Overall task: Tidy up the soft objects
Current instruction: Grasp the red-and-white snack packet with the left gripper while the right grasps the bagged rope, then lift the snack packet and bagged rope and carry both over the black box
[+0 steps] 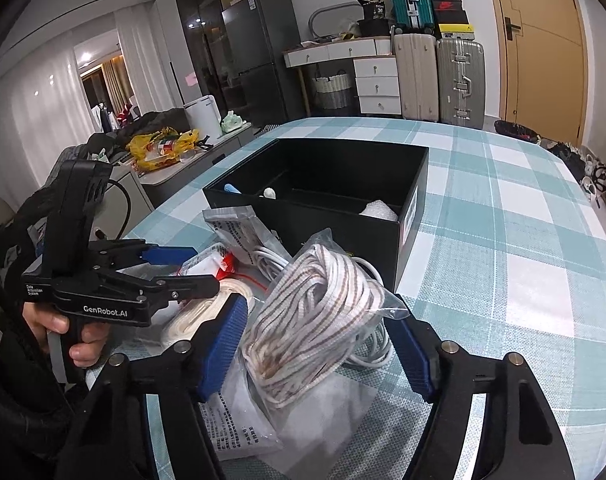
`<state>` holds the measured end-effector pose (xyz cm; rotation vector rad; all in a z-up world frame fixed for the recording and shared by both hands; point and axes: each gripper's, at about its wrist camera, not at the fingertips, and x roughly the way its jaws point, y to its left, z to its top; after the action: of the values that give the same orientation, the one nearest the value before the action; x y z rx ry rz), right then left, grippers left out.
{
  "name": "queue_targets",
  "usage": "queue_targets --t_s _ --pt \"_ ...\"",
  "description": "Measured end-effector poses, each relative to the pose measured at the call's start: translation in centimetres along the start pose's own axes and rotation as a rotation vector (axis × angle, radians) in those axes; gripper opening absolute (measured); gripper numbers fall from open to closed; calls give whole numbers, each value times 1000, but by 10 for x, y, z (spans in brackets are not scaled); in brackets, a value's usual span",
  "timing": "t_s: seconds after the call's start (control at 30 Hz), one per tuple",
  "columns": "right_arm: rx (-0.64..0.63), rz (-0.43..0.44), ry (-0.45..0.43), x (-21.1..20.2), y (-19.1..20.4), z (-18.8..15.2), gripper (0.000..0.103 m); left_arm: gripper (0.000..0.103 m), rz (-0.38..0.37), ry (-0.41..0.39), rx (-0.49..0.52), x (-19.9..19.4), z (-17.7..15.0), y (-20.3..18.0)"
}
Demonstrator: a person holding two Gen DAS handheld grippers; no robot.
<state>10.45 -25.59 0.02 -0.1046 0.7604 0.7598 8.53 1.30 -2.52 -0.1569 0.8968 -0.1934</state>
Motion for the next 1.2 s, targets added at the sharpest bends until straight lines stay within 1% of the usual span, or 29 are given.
queue_targets --t_s 0.03,0.1,0.17,0.33,0.47,0.53,0.63,0.77,0.93,1.13,1.2 --pt "0 -1 -1 0 0 0 71 61 -11 1 -3 0 0 0" --pt "-2 -2 -3 0 -1 0 70 52 -28 1 -6 -1 0 0" --pt "-1 -1 -5 0 -2 1 68 51 -27 -2 -4 -2 0 -1" --pt "-12 -15 -19 -3 -1 0 51 48 -20 -12 -4 -3 0 -1" --pt "-16 -26 -35 -7 -1 -1 43 48 -14 -19 -11 -6 0 1" --pt "-20 -28 -51 -9 -1 0 33 48 -10 -22 -12 -8 0 0" --pt "-33 -39 -76 -12 1 0 28 48 -5 -37 -27 -13 0 3" --pt "-45 -33 -106 -18 3 2 24 48 1 -61 -36 -20 1 8" --pt "-64 -26 -145 -29 9 4 20 48 0 -112 -32 -35 1 8" --pt "-79 -26 -182 -42 17 5 18 48 1 -156 -28 -50 4 8" --pt "-77 -14 -185 -46 18 5 18 48 -1 -167 -35 -54 6 9"
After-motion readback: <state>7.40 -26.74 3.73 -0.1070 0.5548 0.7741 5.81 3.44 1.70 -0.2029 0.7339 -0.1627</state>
